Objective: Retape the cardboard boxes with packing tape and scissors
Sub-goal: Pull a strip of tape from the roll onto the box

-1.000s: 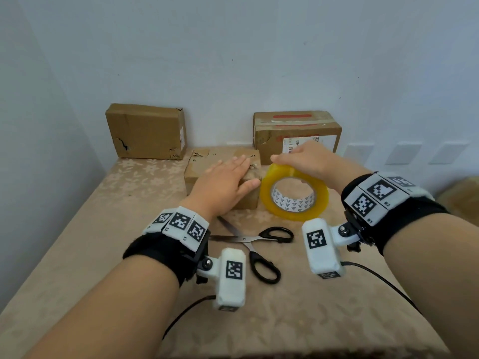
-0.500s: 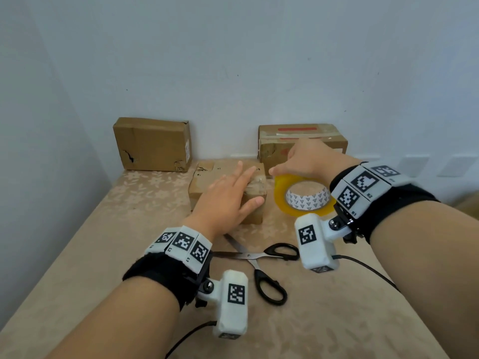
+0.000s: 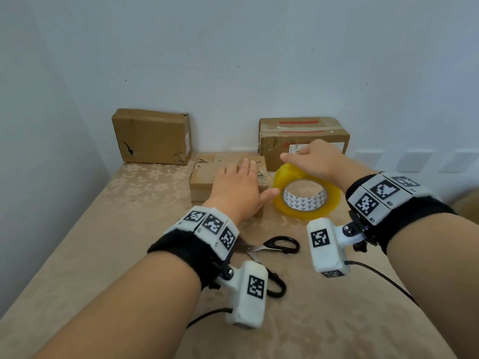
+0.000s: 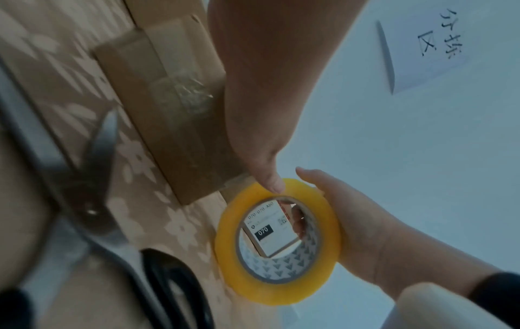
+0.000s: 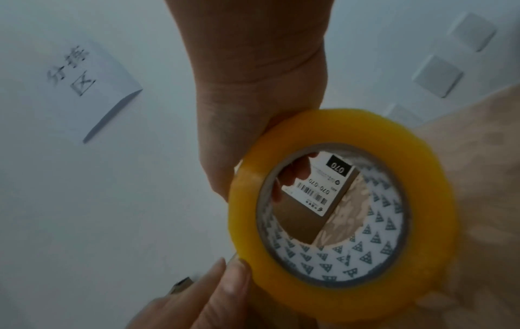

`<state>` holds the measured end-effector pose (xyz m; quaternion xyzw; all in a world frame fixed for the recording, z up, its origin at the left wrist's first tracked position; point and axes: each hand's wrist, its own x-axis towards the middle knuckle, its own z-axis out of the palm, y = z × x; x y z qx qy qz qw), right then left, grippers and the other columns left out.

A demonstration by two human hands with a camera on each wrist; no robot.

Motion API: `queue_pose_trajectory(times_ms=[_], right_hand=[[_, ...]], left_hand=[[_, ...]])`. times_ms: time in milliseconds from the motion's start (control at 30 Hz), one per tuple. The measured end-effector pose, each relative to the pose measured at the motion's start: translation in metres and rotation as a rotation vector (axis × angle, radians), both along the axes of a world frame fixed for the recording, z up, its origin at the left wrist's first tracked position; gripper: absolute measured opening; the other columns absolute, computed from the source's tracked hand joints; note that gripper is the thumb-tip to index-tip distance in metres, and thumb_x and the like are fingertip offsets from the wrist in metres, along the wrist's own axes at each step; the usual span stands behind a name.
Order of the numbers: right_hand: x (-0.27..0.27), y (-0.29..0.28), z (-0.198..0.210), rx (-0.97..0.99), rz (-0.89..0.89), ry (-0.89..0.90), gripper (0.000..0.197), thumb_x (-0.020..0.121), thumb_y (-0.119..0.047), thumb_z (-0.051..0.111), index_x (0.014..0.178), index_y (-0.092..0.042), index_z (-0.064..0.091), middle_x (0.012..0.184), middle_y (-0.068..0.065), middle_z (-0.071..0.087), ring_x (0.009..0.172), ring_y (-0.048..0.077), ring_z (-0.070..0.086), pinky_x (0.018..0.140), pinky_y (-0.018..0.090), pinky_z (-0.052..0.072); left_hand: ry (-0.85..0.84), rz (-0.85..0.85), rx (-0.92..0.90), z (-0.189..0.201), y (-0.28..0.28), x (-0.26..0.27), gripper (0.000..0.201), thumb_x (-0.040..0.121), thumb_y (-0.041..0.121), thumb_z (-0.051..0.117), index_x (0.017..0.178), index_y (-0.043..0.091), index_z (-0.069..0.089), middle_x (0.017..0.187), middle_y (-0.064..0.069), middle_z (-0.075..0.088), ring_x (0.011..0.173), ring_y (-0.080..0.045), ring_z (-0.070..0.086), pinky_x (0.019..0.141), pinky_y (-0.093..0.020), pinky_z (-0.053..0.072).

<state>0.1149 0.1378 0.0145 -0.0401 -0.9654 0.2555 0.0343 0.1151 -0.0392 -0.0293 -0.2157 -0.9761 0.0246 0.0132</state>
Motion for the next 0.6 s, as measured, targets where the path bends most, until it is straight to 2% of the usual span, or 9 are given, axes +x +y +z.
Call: queue_pose_trajectory(times_ms=[67,100,167,267,333,433,500,533,600], right_hand=[[0.01,0.012,-0.009,-0.228,-0.047,0.057,0.051,0.09,-0.047,0.056,0.062,-0.004,0.054,0.061,0.01,0.051,0.056,0.017,0.049,0.061,0.032,0.038],[0.016,0.017,-0.014,-0.314,-0.069,0.059,0.052,0.089,-0.05,0.057,0.072,-0.001,0.06,0.067,0.013,0.059,0.059,0.017,0.056,0.064,0.032,0.043],[0.025,0.024,-0.024,-0.407,-0.12,0.037,0.058,0.085,-0.062,0.056,0.084,-0.004,0.065,0.078,0.008,0.066,0.07,0.016,0.063,0.069,0.028,0.045],[0.035,0.017,-0.023,-0.435,-0.133,0.044,0.059,0.074,-0.075,0.056,0.072,-0.017,0.053,0.067,0.001,0.051,0.069,0.019,0.055,0.07,0.031,0.041],[0.041,0.003,-0.015,-0.457,-0.122,0.06,0.055,0.081,-0.068,0.056,0.063,-0.017,0.045,0.065,0.0,0.04,0.062,0.02,0.048,0.065,0.032,0.037],[0.05,-0.024,-0.006,-0.453,-0.102,0.035,0.05,0.09,-0.057,0.053,0.064,-0.015,0.056,0.071,0.016,0.057,0.064,0.02,0.054,0.066,0.034,0.041],[0.054,-0.041,-0.007,-0.437,-0.088,0.035,0.054,0.09,-0.056,0.052,0.054,-0.02,0.037,0.051,0.001,0.034,0.05,0.016,0.037,0.055,0.031,0.031],[0.056,-0.046,-0.008,-0.441,-0.102,0.03,0.055,0.09,-0.056,0.053,0.053,-0.021,0.031,0.05,-0.002,0.029,0.049,0.016,0.032,0.055,0.03,0.028],[0.057,-0.052,-0.01,-0.458,-0.127,0.016,0.054,0.089,-0.056,0.054,0.054,-0.021,0.033,0.052,-0.003,0.034,0.053,0.018,0.037,0.058,0.031,0.031]], left_hand=[[-0.012,0.05,0.019,0.002,0.009,-0.002,0.087,0.09,0.069,0.011,0.152,0.008,0.005,0.159,-0.011,0.007,0.145,-0.03,0.013,0.115,-0.044,0.016],[-0.016,0.052,0.042,0.001,0.011,-0.003,0.084,0.092,0.066,0.011,0.152,0.007,0.006,0.159,-0.012,0.007,0.145,-0.03,0.011,0.116,-0.044,0.012],[0.004,0.02,0.053,-0.001,0.009,-0.004,0.075,0.097,0.059,0.014,0.152,0.008,0.006,0.16,-0.011,0.006,0.147,-0.026,0.006,0.119,-0.042,0.005],[0.012,-0.067,0.054,-0.001,-0.005,-0.006,0.067,0.1,0.052,0.017,0.152,0.012,0.005,0.16,-0.005,0.003,0.147,-0.02,0.003,0.118,-0.039,0.002],[-0.017,-0.127,0.048,0.004,-0.024,-0.01,0.063,0.1,0.052,0.018,0.153,0.021,0.005,0.16,0.001,0.0,0.147,-0.017,-0.001,0.117,-0.04,-0.001],[-0.025,-0.138,0.007,0.01,-0.054,-0.014,0.059,0.097,0.055,0.02,0.151,0.036,0.006,0.16,0.004,-0.002,0.147,-0.02,0.0,0.118,-0.046,0.001],[-0.025,-0.158,0.03,0.01,-0.065,-0.012,0.058,0.098,0.051,0.024,0.151,0.032,0.011,0.16,-0.001,0.005,0.146,-0.023,0.009,0.118,-0.041,0.009],[-0.056,-0.167,0.082,0.01,-0.067,-0.01,0.058,0.099,0.048,0.026,0.152,0.028,0.013,0.16,-0.003,0.008,0.146,-0.023,0.011,0.118,-0.038,0.011],[-0.129,-0.156,0.193,0.008,-0.067,-0.006,0.057,0.101,0.044,0.023,0.152,0.02,0.013,0.16,-0.004,0.008,0.147,-0.02,0.008,0.118,-0.035,0.008]])
